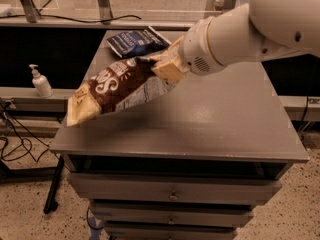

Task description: Pick brown chip bag

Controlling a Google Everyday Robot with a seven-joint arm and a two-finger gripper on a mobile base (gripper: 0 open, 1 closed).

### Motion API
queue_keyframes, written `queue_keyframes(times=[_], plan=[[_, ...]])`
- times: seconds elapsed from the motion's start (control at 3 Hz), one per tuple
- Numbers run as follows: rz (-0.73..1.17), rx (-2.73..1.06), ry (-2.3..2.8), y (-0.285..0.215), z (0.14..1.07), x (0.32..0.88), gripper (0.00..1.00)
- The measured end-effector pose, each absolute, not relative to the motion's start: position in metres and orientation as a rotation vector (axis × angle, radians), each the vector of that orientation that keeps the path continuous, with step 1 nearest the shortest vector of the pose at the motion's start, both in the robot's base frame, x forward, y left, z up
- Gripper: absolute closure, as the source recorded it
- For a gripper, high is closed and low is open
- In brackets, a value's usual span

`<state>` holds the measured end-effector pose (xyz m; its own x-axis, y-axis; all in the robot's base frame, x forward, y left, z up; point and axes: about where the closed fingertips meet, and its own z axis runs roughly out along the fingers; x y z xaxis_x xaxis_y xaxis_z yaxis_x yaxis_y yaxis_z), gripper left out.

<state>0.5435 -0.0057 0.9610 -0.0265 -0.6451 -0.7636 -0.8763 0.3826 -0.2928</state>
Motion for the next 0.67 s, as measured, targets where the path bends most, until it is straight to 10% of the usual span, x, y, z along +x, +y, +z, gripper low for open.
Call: queue_keyframes(times=[0.67], plan=[[0.338,-1.232,1.768,-0.0124,1.0066,0.5366,1.0]])
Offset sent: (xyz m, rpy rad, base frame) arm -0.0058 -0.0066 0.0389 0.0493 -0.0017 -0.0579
